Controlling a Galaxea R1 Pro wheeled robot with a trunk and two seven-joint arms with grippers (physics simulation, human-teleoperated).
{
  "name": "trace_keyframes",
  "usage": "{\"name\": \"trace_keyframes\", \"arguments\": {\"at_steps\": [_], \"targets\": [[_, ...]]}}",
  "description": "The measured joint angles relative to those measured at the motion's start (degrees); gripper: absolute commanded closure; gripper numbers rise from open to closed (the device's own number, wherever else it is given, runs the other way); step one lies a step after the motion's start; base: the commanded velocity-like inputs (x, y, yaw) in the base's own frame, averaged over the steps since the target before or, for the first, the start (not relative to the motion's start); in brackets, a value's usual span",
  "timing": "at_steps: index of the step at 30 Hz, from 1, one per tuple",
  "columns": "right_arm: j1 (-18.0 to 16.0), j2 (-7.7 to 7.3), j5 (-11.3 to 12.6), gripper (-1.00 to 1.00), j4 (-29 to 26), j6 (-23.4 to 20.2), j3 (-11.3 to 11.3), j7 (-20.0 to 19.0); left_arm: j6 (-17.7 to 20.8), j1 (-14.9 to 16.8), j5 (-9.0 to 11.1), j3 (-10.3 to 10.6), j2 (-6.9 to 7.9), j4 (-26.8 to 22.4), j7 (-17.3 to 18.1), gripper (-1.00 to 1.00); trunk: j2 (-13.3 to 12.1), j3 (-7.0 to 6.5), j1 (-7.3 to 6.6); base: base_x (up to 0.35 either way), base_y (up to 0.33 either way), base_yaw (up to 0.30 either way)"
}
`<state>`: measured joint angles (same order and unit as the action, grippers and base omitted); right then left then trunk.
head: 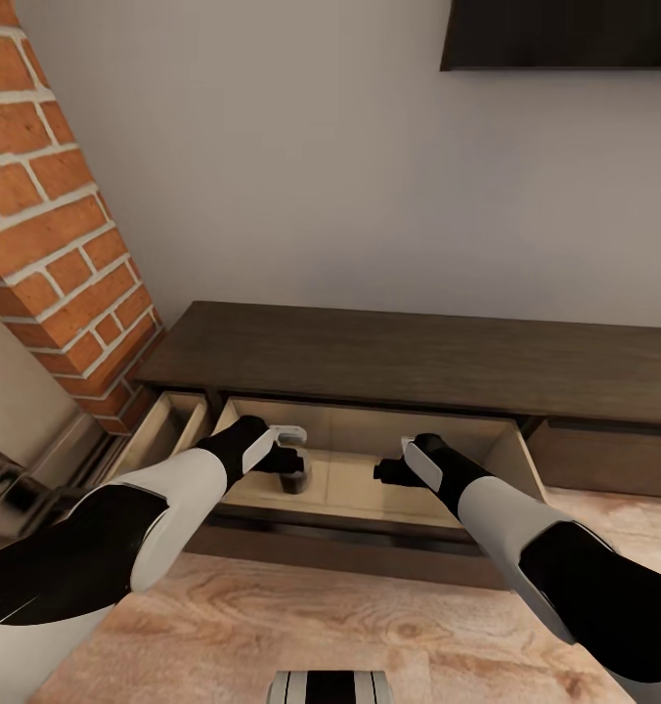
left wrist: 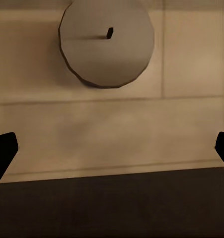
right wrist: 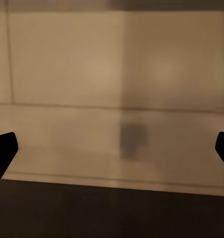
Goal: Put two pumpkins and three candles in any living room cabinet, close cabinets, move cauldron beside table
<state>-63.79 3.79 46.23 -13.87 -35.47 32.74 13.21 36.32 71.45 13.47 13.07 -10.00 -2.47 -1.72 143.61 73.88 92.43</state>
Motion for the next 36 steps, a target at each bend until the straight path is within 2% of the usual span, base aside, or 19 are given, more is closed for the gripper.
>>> {"name": "trace_keyframes", "arguments": {"at_steps": [4, 10, 13, 24, 29, 36], "targets": [[0.00, -0.02, 0.01, -1.00, 0.00, -1.05, -0.11, 0.02, 1.01, -0.01, 0.00, -0.06, 0.00, -0.04, 0.18, -1.00, -0.05, -0.89, -0.10, 0.000, 0.000, 0.000], [0.00, -0.04, 0.22, -1.00, -0.01, -4.94, -0.24, -0.01, 6.87, 0.00, 0.10, -0.16, 0.00, -2.85, 0.13, -1.00, -0.13, -2.22, -0.26, 0.000, 0.000, 0.000], [0.00, -0.06, 0.19, -1.00, -0.01, -5.55, -0.29, 0.03, 7.98, 0.00, 0.15, -0.16, 0.00, -3.65, 0.13, -1.00, -0.17, -2.88, -0.34, 0.000, 0.000, 0.000], [0.00, -0.07, 0.43, -1.00, -0.02, -9.65, -0.44, -0.04, 8.55, -0.01, 0.17, -0.16, 0.00, -4.08, 0.08, -1.00, -0.32, -5.32, -0.62, 0.000, 0.000, 0.000], [0.00, -0.07, 0.32, -1.00, -0.02, -9.95, -2.07, -0.02, 8.63, -0.02, 0.16, -0.15, 0.00, -4.08, 0.01, -1.00, -0.39, -6.43, -0.75, 0.000, 0.000, 0.000], [0.00, -0.07, 0.20, -1.00, -0.02, -9.99, -3.95, 0.04, 8.64, -0.02, 0.15, -0.14, 0.00, -4.04, -0.13, -1.00, -3.19, -7.69, -2.28, 0.000, 0.000, 0.000]]}}
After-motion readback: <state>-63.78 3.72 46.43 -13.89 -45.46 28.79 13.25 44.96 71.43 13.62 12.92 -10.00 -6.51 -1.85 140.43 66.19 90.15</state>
